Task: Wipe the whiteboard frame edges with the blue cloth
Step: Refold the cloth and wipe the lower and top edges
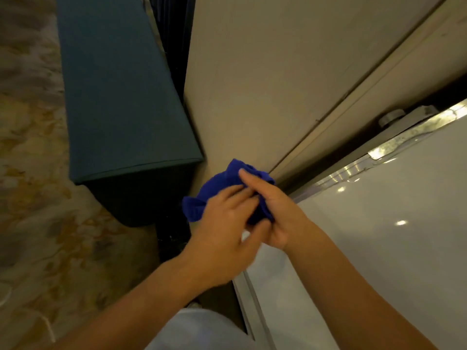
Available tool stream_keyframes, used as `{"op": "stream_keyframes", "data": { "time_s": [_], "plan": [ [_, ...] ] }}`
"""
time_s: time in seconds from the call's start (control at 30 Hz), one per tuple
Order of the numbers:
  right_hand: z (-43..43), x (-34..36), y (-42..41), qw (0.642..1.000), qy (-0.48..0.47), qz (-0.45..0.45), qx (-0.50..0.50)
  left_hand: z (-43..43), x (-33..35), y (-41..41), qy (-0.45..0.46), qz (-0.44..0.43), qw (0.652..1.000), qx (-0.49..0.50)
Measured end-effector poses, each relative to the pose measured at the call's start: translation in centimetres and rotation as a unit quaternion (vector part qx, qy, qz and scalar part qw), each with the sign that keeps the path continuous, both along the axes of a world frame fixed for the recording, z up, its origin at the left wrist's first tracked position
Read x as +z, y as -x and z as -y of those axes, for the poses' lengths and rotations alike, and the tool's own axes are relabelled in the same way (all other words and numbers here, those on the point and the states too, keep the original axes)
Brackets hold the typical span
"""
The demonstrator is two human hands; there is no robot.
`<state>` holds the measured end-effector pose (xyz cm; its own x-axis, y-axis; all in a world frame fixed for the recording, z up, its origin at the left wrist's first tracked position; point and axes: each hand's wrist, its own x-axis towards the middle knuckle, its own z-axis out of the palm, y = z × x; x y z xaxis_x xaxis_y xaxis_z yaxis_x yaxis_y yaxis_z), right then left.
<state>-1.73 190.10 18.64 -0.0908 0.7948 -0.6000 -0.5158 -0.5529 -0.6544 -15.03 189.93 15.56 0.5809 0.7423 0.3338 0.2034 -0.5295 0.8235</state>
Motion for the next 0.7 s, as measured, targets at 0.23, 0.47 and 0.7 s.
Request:
{"op": "stream_keyframes", "data": {
  "time_s": [0.23, 0.47, 0.7],
  "plan": [
    [-1.7, -2.9, -3.9, 0.623, -0.242, 0.670, 0.323, 2.2, -11.6, -1.0, 0.450, 0.094, 0.862, 0.216],
    [2.3, -10.7, -4.2, 0.193, -0.208, 0.734, 0.617, 3.5, -19.1, -5.7, 0.849, 0.299, 0.430, 0.072],
    [1.9, -9.0, -6.1, 0.158, -0.153, 0.802, 0.556, 2.3, -18.6, -5.9, 0.830, 0.316, 0.456, 0.059]
  ]
}}
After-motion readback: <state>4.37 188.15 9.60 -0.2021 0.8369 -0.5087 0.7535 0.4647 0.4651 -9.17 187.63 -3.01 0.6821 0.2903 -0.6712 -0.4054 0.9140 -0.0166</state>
